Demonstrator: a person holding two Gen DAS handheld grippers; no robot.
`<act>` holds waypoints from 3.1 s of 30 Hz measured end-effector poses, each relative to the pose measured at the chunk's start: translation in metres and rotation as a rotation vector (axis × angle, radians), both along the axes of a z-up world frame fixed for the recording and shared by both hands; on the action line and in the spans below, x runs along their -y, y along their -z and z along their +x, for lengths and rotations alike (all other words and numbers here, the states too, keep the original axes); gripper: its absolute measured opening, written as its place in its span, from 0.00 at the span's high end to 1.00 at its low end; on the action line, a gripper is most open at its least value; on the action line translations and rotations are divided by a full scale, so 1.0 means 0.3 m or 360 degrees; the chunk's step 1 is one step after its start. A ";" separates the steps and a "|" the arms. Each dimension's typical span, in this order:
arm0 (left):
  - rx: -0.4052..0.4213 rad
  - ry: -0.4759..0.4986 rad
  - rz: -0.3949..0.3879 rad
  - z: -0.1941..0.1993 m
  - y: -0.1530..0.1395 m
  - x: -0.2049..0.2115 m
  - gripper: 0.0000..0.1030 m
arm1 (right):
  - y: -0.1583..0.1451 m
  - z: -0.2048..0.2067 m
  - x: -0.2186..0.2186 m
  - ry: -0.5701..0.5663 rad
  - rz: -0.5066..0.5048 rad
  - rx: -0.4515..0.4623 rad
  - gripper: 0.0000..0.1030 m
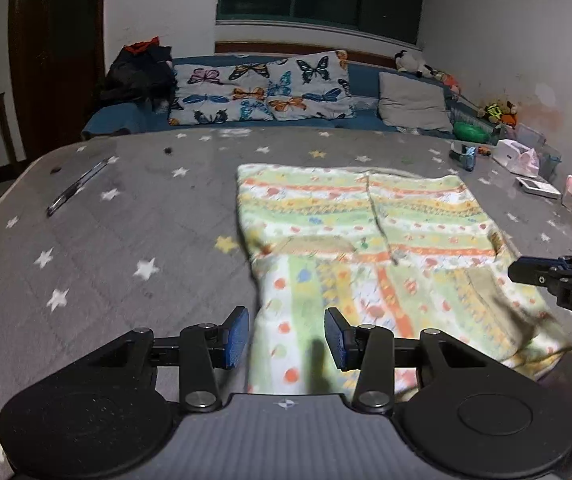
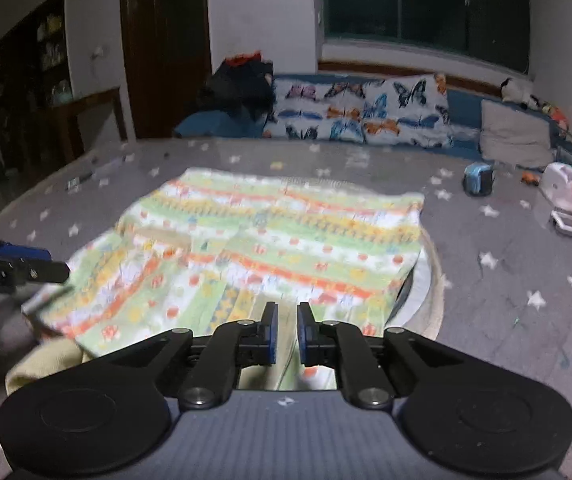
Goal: Fold clothes
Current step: 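Withdraw both open grippers above the folded shirt, then grasp the khaki corduroy hem with the left gripper while the right gripper grasps it too, then lift the hem with both grippers and fold it over toward the collar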
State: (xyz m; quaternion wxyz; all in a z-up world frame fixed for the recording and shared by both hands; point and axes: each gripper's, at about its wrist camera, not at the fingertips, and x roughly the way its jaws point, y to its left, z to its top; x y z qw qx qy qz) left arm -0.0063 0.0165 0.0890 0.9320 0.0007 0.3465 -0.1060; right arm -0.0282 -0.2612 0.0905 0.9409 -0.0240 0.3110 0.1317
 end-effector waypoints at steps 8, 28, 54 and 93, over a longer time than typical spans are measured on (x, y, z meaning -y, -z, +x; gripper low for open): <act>-0.0045 0.0106 0.0004 0.149 0.018 0.099 0.59 | 0.026 0.082 -0.063 -0.0243 0.0011 -0.0061 0.88; 0.0036 0.0411 0.0201 -0.033 0.053 0.191 0.59 | 0.063 -0.050 -0.029 -0.0412 -0.0092 -0.0086 0.71; -0.0317 0.0268 -0.0122 -0.206 0.059 0.152 0.67 | 0.037 -0.337 -0.011 -0.0694 -0.0558 0.0090 0.42; 0.0393 0.0472 0.0737 -0.234 0.095 0.191 0.51 | -0.043 -0.043 -0.035 -0.0574 0.0072 -0.0012 0.89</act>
